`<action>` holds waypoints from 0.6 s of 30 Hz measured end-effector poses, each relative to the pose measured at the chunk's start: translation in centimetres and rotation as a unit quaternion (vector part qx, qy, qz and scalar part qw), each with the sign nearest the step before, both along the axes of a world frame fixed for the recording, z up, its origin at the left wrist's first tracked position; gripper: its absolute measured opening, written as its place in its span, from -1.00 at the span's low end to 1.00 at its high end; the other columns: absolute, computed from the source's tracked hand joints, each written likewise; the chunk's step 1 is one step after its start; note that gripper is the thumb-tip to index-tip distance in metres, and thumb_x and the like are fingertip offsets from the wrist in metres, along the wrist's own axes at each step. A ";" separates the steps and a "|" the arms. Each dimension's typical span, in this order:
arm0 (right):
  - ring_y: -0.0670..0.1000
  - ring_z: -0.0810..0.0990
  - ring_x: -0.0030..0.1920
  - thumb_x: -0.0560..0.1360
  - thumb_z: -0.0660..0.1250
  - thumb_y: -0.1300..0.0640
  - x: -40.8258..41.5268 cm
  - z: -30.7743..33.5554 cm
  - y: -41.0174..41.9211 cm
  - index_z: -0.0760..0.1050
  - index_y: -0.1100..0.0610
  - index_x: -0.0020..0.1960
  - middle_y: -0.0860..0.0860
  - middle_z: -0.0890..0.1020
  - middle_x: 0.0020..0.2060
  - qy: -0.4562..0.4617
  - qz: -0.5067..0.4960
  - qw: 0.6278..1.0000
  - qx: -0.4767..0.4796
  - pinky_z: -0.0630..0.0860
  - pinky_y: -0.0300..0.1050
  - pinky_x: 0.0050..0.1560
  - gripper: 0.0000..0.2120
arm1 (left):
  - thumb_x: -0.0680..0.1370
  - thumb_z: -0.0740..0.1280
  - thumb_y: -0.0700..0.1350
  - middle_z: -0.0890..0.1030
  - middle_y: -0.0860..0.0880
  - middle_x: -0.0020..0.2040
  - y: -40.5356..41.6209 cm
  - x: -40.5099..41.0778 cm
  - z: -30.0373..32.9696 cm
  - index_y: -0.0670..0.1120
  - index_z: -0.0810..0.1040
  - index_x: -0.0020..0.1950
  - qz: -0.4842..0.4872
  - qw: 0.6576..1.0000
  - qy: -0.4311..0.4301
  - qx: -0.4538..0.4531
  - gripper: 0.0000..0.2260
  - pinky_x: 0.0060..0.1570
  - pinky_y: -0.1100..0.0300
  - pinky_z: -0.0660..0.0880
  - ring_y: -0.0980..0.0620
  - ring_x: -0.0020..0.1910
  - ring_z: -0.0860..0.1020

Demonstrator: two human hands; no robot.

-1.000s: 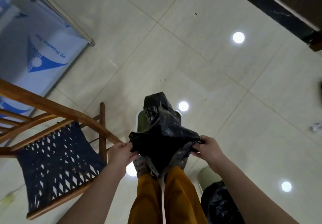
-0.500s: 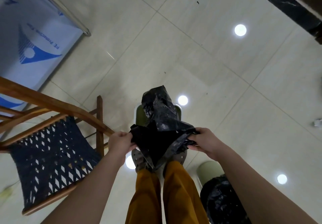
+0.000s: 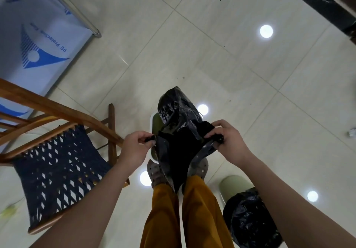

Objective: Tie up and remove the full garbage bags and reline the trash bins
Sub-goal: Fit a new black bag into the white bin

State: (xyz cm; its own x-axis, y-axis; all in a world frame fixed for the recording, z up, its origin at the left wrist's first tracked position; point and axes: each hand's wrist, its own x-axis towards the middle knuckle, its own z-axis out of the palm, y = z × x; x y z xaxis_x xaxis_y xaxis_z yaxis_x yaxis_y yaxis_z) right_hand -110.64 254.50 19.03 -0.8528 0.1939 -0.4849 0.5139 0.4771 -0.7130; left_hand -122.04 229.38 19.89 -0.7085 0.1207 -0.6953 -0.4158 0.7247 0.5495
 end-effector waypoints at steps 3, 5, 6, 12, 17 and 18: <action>0.02 0.48 0.13 0.30 0.32 0.59 -0.1 0.2 -0.1 0.68 0.13 -0.10 0.01 0.50 0.20 0.013 0.003 1.000 0.010 0.44 -0.27 0.01 -0.58 | 0.52 0.41 -0.23 0.53 0.07 -0.03 0.0 -0.2 0.0 -0.10 0.58 0.01 0.018 0.999 0.033 0.000 -0.90 -0.48 0.52 0.39 0.17 -0.26 0.48; 0.01 0.51 0.09 0.30 0.34 0.59 0.0 0.4 -0.2 0.67 0.15 -0.11 0.00 0.55 0.11 0.013 -0.022 1.000 -0.013 0.48 -0.22 0.06 -0.60 | 0.55 0.36 -0.25 0.58 0.02 -0.05 -0.2 -0.2 -0.2 -0.14 0.57 0.01 0.042 0.999 0.029 0.003 -0.93 -0.52 0.51 0.39 0.10 -0.31 0.50; 0.00 0.56 0.03 0.30 0.35 0.59 0.2 0.4 -0.3 0.67 0.15 -0.12 0.00 0.59 0.02 0.009 -0.038 0.999 -0.025 0.50 -0.25 0.05 -0.61 | 0.56 0.33 -0.27 0.61 -0.04 -0.09 -0.4 -0.2 -0.3 -0.17 0.56 0.01 0.054 0.998 0.023 -0.001 -0.94 -0.52 0.47 0.41 0.05 -0.33 0.51; -0.06 0.59 -0.10 0.32 0.30 0.59 2.1 0.7 -1.3 0.63 0.08 -0.14 -0.01 0.65 -0.15 -0.085 -0.081 0.992 -0.053 0.39 -0.54 -0.13 -0.57 | 0.58 0.30 -0.27 0.63 -0.12 -0.09 -2.3 1.4 -0.1 -0.14 0.53 -0.02 0.063 0.994 -0.083 -0.034 -0.95 -0.14 0.16 0.58 -0.07 -0.11 0.61; -0.04 0.55 -0.18 0.33 0.25 0.57 3.8 1.5 -1.7 0.59 0.06 -0.18 -0.02 0.61 -0.23 -0.158 -0.055 0.984 -0.060 0.39 -0.51 -0.26 -0.58 | 0.58 0.32 -0.23 0.65 -0.15 -0.04 -3.7 2.7 0.3 -0.15 0.55 0.01 0.038 0.983 -0.170 -0.060 -0.96 -0.02 0.06 0.61 -0.11 -0.06 0.63; -0.03 0.55 -0.18 0.33 0.26 0.57 4.1 1.7 -1.7 0.59 0.08 -0.18 -0.01 0.61 -0.23 -0.169 -0.055 0.982 -0.061 0.39 -0.50 -0.27 -0.60 | 0.58 0.32 -0.23 0.65 -0.16 -0.05 -3.8 3.0 0.5 -0.14 0.55 0.00 0.040 0.982 -0.173 -0.061 -0.96 -0.08 0.11 0.61 -0.12 -0.07 0.64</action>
State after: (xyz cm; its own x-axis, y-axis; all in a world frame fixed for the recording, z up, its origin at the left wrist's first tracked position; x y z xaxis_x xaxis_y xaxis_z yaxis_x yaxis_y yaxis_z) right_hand -106.53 252.82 20.73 -0.6157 0.1982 -0.7626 0.7750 0.3268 -0.5408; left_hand -119.07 225.58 20.42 -0.4305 -0.0252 -0.9022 -0.6215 0.7332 0.2761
